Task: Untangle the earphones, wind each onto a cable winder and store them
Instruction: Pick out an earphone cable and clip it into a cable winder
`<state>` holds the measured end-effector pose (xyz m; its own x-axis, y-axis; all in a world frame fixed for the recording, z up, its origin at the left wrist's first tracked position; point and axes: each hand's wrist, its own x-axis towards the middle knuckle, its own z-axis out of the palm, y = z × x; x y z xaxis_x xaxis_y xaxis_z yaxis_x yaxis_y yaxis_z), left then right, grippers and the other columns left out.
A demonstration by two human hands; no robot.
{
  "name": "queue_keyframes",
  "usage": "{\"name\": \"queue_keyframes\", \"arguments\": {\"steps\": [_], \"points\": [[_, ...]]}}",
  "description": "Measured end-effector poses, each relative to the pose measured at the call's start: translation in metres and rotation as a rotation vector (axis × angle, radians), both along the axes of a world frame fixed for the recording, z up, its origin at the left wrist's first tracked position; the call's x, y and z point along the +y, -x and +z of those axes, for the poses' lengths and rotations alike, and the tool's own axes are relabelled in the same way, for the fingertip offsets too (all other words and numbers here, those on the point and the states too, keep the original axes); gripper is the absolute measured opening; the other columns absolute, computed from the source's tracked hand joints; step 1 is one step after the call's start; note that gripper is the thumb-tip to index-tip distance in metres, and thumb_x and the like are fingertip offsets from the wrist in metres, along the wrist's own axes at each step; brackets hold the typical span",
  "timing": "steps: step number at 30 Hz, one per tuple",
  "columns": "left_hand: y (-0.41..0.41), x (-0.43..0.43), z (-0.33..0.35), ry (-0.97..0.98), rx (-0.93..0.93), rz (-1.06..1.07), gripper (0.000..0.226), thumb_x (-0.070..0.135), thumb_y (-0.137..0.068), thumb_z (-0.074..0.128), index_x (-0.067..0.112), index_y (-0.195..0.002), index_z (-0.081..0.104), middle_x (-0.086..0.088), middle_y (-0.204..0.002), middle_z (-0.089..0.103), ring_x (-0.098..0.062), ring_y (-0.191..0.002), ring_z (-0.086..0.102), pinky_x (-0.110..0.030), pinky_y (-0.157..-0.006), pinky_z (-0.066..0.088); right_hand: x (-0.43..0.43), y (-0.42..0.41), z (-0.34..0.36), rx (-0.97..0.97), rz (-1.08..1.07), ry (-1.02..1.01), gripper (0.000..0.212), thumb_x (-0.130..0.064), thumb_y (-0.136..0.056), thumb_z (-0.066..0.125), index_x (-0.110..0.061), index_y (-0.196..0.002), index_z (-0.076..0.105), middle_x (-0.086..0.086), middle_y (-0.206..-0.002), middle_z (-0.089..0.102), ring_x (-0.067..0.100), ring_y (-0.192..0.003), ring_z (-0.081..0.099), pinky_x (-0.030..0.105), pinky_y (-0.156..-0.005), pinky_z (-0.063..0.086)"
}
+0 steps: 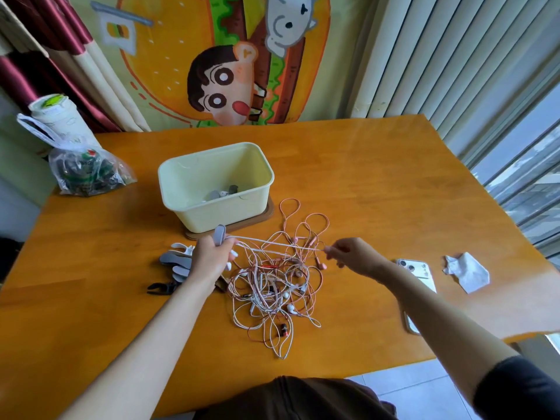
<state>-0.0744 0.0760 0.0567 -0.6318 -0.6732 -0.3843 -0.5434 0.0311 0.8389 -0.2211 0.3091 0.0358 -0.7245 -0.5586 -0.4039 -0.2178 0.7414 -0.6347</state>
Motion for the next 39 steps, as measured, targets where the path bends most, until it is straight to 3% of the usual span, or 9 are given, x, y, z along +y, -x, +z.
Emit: {"name": "queue_keyframes", "arguments": {"steps": [3, 6, 14, 18, 23, 26, 30, 34, 39], "points": [[-0.004, -0.002, -0.010, -0.020, -0.012, 0.056, 0.016, 0.016, -0.095, 0.056, 0.017, -0.080, 0.063, -0.005, -0.069, 0.057, -0.019, -0.068, 0.053, -0.033, -0.070, 0.044, 0.014, 0.009, -0.006, -0.013, -0.118, -0.003, 0.026, -0.035, -0.090, 0.060, -0.020, -0.069, 0.063, -0.002, -0.060, 0.055, 0.019, -0.066, 0.053, 0.031, -0.062, 0.044], [-0.002, 0.003, -0.013, -0.033, -0.015, 0.026, 0.020, 0.019, -0.095, 0.056, 0.023, -0.076, 0.062, -0.006, -0.071, 0.058, -0.021, -0.074, 0.056, -0.036, -0.074, 0.046, 0.007, 0.026, 0.025, 0.218, -0.276, 0.092, 0.020, -0.032, -0.087, 0.066, -0.015, -0.075, 0.065, -0.006, -0.055, 0.047, 0.019, -0.064, 0.049, 0.028, -0.054, 0.041], [0.005, 0.019, -0.001, -0.039, -0.005, -0.210, 0.018, 0.023, -0.098, 0.053, 0.013, -0.105, 0.066, -0.008, -0.075, 0.060, -0.015, -0.073, 0.056, -0.025, -0.064, 0.043, -0.035, 0.024, 0.114, 0.761, -0.279, 0.266, 0.021, -0.036, -0.087, 0.064, -0.016, -0.089, 0.070, -0.003, -0.071, 0.056, 0.015, -0.065, 0.050, 0.025, -0.051, 0.031], [0.002, 0.024, 0.007, -0.024, -0.003, -0.320, 0.031, 0.015, -0.099, 0.050, 0.015, -0.129, 0.056, -0.008, -0.088, 0.064, -0.013, -0.074, 0.059, -0.023, -0.064, 0.047, -0.027, 0.017, 0.073, 0.606, -0.309, 0.072, 0.024, -0.032, -0.090, 0.060, -0.010, -0.095, 0.069, 0.006, -0.078, 0.061, 0.028, -0.077, 0.057, 0.026, -0.060, 0.032], [0.001, 0.028, 0.020, -0.026, 0.010, -0.404, 0.048, 0.016, -0.096, 0.054, 0.021, -0.141, 0.038, -0.005, -0.087, 0.068, -0.016, -0.077, 0.065, -0.034, -0.082, 0.053, -0.003, 0.003, 0.030, 0.405, -0.106, -0.406, 0.040, -0.023, -0.093, 0.056, -0.011, -0.130, 0.051, 0.017, -0.131, 0.046, 0.035, -0.122, 0.039, 0.037, -0.093, 0.038], [0.006, 0.037, 0.031, -0.041, 0.006, -0.505, 0.039, 0.017, -0.096, 0.056, 0.020, -0.132, 0.043, -0.002, -0.086, 0.068, -0.018, -0.082, 0.066, -0.039, -0.087, 0.054, -0.019, -0.025, 0.036, 0.306, 0.120, -0.098, 0.058, -0.015, -0.087, 0.063, -0.012, -0.140, 0.039, 0.011, -0.140, 0.040, 0.028, -0.131, 0.035, 0.029, -0.106, 0.027], [0.010, 0.043, 0.039, -0.077, 0.001, -0.525, 0.028, 0.023, -0.094, 0.059, 0.020, -0.119, 0.047, -0.006, -0.097, 0.064, -0.019, -0.090, 0.065, -0.037, -0.085, 0.052, -0.050, -0.065, 0.050, 0.106, 0.336, 0.207, 0.054, -0.014, -0.090, 0.061, -0.013, -0.139, 0.037, 0.000, -0.121, 0.059, 0.008, -0.107, 0.054, 0.010, -0.088, 0.037], [0.005, 0.035, 0.042, -0.065, 0.017, -0.519, 0.022, 0.021, -0.095, 0.057, 0.018, -0.116, 0.049, -0.001, -0.090, 0.069, -0.017, -0.092, 0.064, -0.036, -0.088, 0.050, -0.051, -0.064, 0.048, 0.116, 0.328, 0.176, 0.016, -0.019, -0.098, 0.049, -0.011, -0.106, 0.060, -0.003, -0.077, 0.061, 0.017, -0.073, 0.060, 0.023, -0.067, 0.044], [0.001, 0.035, 0.037, -0.025, -0.010, -0.548, 0.018, 0.022, -0.097, 0.054, 0.017, -0.114, 0.052, 0.007, -0.084, 0.069, -0.013, -0.088, 0.066, -0.018, -0.070, 0.045, -0.045, -0.060, 0.049, 0.180, 0.305, 0.177, 0.023, -0.016, -0.099, 0.046, -0.007, -0.098, 0.067, -0.002, -0.079, 0.059, 0.018, -0.073, 0.058, 0.021, -0.065, 0.045]]}}
